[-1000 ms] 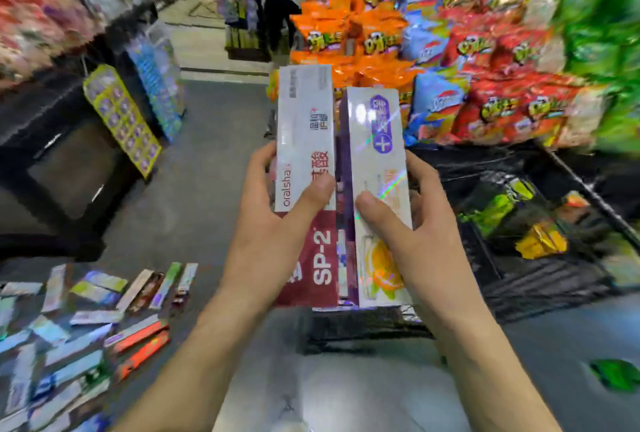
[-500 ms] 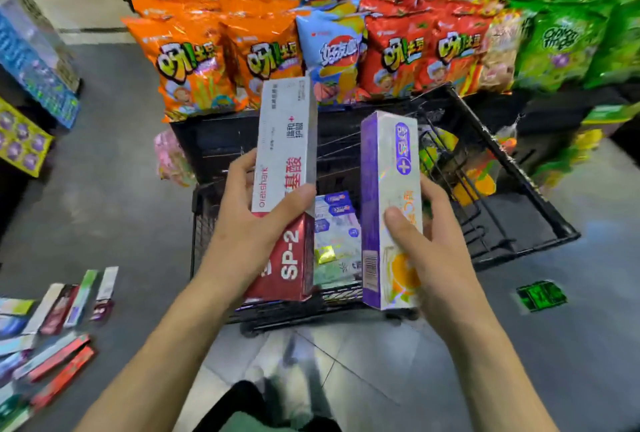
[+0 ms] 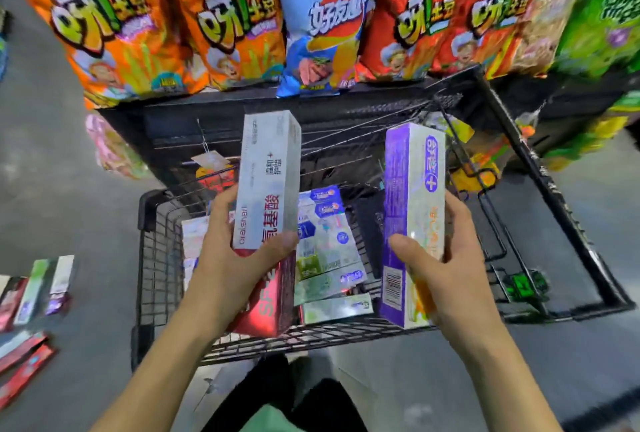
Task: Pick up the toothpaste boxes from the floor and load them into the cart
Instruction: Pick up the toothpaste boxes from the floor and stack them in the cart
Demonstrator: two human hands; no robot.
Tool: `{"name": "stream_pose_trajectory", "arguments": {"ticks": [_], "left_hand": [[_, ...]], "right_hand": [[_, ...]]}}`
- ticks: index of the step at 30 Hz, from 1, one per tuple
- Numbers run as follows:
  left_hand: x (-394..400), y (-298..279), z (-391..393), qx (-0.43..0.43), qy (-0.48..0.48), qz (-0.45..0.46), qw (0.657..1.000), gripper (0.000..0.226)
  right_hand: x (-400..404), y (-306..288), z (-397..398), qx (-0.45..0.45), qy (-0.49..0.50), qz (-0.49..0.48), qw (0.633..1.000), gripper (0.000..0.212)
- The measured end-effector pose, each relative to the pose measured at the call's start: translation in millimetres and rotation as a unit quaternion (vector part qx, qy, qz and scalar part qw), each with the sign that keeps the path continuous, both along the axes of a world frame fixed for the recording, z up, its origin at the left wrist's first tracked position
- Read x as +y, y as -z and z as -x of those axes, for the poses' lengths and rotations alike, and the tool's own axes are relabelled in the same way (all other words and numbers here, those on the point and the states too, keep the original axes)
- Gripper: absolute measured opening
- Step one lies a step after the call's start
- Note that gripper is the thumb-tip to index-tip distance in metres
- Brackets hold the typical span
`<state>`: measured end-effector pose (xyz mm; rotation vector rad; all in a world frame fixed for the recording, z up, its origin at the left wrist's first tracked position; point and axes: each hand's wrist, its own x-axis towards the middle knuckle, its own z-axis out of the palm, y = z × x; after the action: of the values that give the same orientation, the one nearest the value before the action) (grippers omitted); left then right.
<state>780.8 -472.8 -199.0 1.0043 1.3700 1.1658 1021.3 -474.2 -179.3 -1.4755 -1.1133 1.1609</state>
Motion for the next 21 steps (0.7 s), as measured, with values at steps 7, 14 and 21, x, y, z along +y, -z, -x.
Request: {"name": "stream_pose_trajectory", "arguments": {"ticks": [7, 14, 21], "left_hand": [[31, 51, 16, 0.017, -0.069, 0.068, 0.995, 0.079], [41, 120, 40, 0.117, -0.099, 0.122, 0.981, 0.055], [60, 224, 95, 0.303, 0.053, 0.173, 0.936, 0.069]], "right_hand": [[67, 48, 30, -0.004, -0.079, 0.05, 0.996, 0.075], [114, 119, 66, -0.003, -0.177, 0.106, 0.978, 0.067], [140, 228, 91, -0.075, -0.28, 0.137, 0.947, 0.06]]}}
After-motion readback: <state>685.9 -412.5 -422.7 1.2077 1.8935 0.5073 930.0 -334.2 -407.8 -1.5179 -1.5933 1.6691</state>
